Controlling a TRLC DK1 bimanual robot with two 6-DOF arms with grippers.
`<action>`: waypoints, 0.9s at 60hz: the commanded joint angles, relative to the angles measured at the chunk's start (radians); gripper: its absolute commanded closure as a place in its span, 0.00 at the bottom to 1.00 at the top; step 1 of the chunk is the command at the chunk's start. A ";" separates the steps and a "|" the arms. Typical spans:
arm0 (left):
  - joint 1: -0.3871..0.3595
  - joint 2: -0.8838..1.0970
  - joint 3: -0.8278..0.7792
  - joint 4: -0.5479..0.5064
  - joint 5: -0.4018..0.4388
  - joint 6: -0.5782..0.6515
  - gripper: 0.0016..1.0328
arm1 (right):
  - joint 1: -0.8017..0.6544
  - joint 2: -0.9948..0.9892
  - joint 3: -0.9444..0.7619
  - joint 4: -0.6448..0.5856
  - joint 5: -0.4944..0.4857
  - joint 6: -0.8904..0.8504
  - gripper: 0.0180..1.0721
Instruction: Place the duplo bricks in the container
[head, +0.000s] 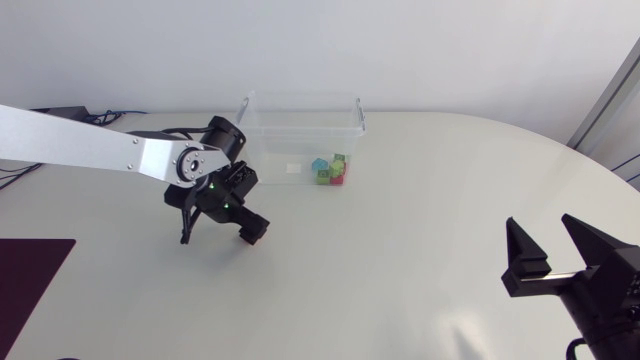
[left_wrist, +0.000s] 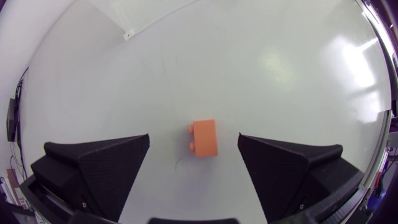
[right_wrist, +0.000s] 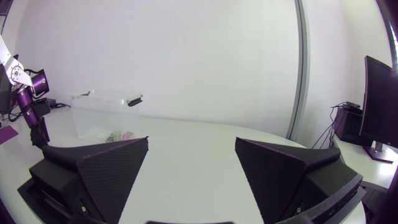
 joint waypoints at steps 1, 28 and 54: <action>-0.006 0.038 0.026 -0.007 -0.012 0.014 0.04 | -0.010 -0.007 -0.026 -0.009 -0.002 -0.019 0.04; -0.008 0.072 0.042 -0.007 -0.012 0.018 0.04 | -0.010 -0.009 -0.026 -0.009 -0.002 -0.019 0.04; -0.003 0.090 0.048 -0.005 -0.010 0.008 0.04 | -0.010 -0.009 -0.026 -0.009 -0.002 -0.019 0.04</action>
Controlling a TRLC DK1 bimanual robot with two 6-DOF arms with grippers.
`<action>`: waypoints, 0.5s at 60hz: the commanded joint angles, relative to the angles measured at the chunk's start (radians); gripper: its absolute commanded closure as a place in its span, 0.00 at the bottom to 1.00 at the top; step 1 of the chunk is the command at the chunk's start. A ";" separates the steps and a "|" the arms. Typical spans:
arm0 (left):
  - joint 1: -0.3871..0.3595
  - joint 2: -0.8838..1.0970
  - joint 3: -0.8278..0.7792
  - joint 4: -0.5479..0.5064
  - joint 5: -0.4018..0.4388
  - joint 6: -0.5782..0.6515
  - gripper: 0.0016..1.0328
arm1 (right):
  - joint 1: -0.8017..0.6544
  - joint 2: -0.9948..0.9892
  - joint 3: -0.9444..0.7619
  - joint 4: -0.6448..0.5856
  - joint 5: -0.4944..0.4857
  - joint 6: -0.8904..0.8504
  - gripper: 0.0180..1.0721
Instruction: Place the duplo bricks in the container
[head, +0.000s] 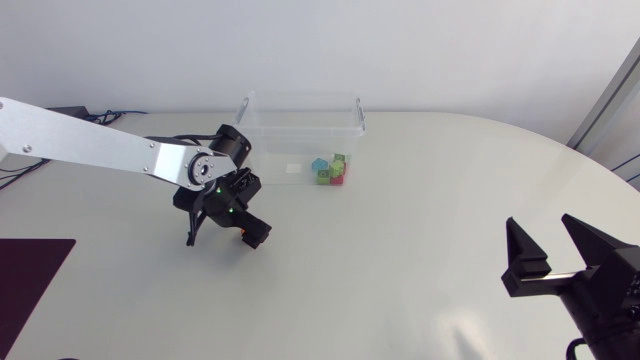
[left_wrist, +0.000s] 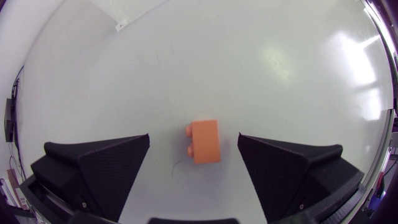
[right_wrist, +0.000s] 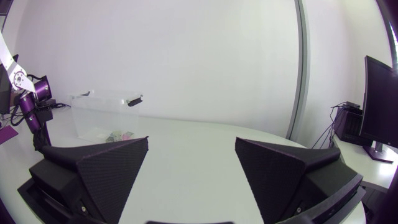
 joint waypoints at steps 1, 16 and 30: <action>-0.003 0.026 0.026 -0.005 -0.007 0.004 0.04 | -0.010 -0.009 -0.026 -0.009 -0.002 -0.019 0.04; -0.003 0.028 0.029 -0.005 -0.007 0.003 0.07 | -0.010 -0.009 -0.026 -0.009 -0.002 -0.019 0.04; -0.001 0.029 0.032 -0.005 -0.005 0.003 0.14 | -0.010 -0.007 -0.026 -0.009 -0.002 -0.019 0.04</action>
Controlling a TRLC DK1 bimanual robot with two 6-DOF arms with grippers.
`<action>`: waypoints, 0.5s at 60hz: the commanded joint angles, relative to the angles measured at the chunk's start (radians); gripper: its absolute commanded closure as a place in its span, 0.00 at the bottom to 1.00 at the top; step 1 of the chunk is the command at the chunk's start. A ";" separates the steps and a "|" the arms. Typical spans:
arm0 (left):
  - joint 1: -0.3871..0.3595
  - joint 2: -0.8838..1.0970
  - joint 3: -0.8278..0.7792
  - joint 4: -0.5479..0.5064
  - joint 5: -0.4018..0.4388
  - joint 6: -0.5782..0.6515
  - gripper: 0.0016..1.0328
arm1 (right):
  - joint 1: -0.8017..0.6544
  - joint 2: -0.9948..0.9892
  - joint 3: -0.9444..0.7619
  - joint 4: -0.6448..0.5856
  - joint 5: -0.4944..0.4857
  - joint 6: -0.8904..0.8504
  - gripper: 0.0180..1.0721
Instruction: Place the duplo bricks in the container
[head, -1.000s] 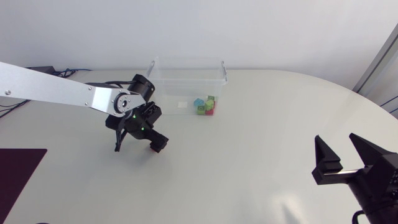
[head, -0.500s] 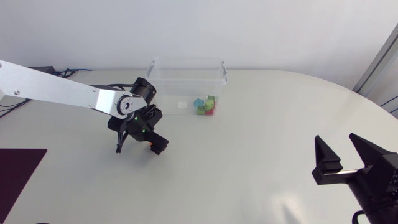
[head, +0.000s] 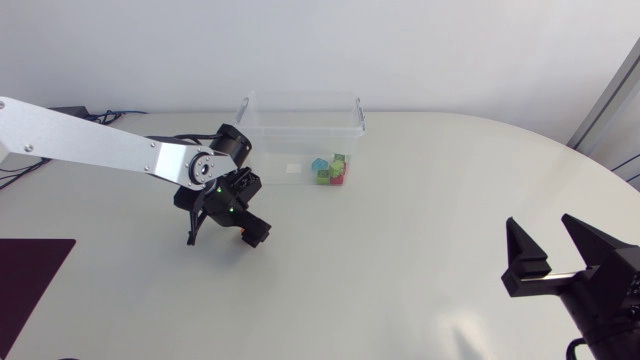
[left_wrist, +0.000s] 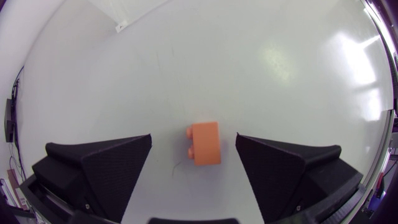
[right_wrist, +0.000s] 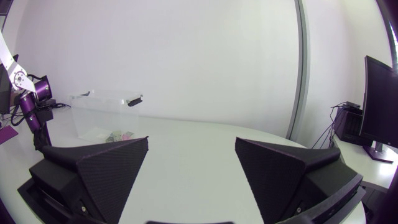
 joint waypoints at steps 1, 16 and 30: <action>-0.001 0.026 0.028 -0.005 -0.005 0.003 0.16 | -0.010 -0.007 -0.026 -0.009 -0.002 -0.019 0.04; -0.001 0.035 0.029 -0.007 -0.003 0.003 0.22 | -0.010 -0.007 -0.026 -0.009 -0.002 -0.019 0.04; -0.001 0.041 0.035 -0.008 0.001 -0.004 0.42 | -0.010 -0.009 -0.026 -0.009 -0.002 -0.019 0.04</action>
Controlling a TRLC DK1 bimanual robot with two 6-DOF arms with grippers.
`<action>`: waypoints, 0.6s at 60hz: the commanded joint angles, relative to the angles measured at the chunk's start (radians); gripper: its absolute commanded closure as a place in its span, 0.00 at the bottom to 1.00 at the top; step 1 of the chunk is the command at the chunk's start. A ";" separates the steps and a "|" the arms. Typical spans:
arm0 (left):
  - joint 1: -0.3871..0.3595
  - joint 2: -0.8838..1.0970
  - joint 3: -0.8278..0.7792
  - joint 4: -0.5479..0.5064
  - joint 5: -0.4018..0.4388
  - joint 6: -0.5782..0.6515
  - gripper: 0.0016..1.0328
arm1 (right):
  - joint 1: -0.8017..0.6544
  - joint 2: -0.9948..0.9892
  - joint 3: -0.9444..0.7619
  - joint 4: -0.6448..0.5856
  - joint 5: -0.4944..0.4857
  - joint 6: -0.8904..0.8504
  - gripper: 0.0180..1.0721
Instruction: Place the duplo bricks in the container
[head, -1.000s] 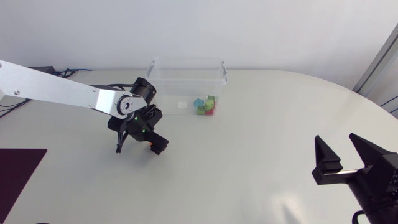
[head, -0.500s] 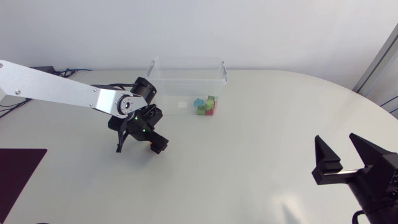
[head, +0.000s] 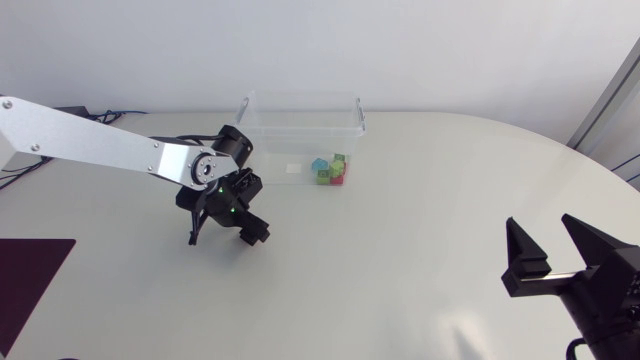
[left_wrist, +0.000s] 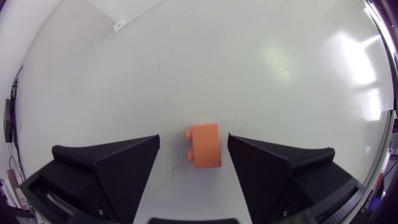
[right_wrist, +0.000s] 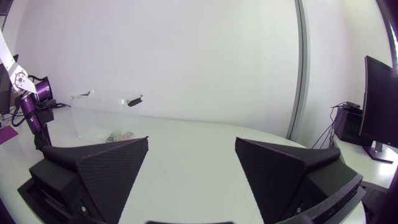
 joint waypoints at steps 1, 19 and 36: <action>-0.002 0.026 0.026 -0.008 0.002 -0.003 0.43 | -0.010 -0.009 -0.026 -0.009 -0.002 -0.019 0.04; 0.004 0.036 0.030 -0.008 0.002 -0.014 0.71 | -0.010 -0.009 -0.026 -0.009 -0.002 -0.019 0.04; -0.006 0.036 0.017 -0.010 0.002 -0.014 0.75 | -0.010 -0.007 -0.026 -0.009 -0.004 -0.019 0.04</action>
